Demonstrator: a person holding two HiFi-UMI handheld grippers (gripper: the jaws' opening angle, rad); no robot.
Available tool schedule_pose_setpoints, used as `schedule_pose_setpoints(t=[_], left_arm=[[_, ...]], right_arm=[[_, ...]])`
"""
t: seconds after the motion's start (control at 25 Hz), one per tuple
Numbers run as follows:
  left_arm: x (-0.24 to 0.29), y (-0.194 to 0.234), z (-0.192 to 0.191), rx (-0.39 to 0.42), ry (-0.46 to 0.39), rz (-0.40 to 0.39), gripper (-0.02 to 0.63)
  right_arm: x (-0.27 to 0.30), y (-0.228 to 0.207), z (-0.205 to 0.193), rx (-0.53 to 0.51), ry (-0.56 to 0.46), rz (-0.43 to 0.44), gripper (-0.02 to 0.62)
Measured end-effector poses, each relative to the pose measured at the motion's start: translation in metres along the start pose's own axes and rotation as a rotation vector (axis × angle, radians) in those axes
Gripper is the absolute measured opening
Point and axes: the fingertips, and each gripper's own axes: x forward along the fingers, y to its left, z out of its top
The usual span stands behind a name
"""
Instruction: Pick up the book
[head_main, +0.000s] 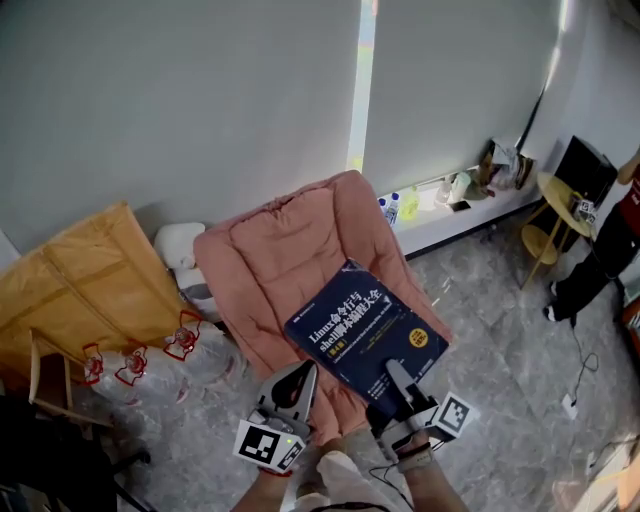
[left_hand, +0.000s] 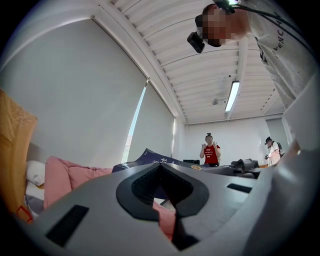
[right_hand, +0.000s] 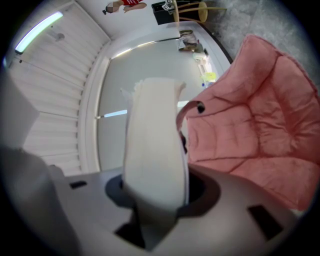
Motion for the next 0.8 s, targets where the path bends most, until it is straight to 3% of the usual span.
schedule_pose_setpoints(t=[0.8], left_arm=[[0.001, -0.006, 0.006, -0.008, 0.003, -0.024, 0.015]], right_arm=[[0.002, 0.012, 0.002, 0.006, 0.004, 0.013, 0.173]])
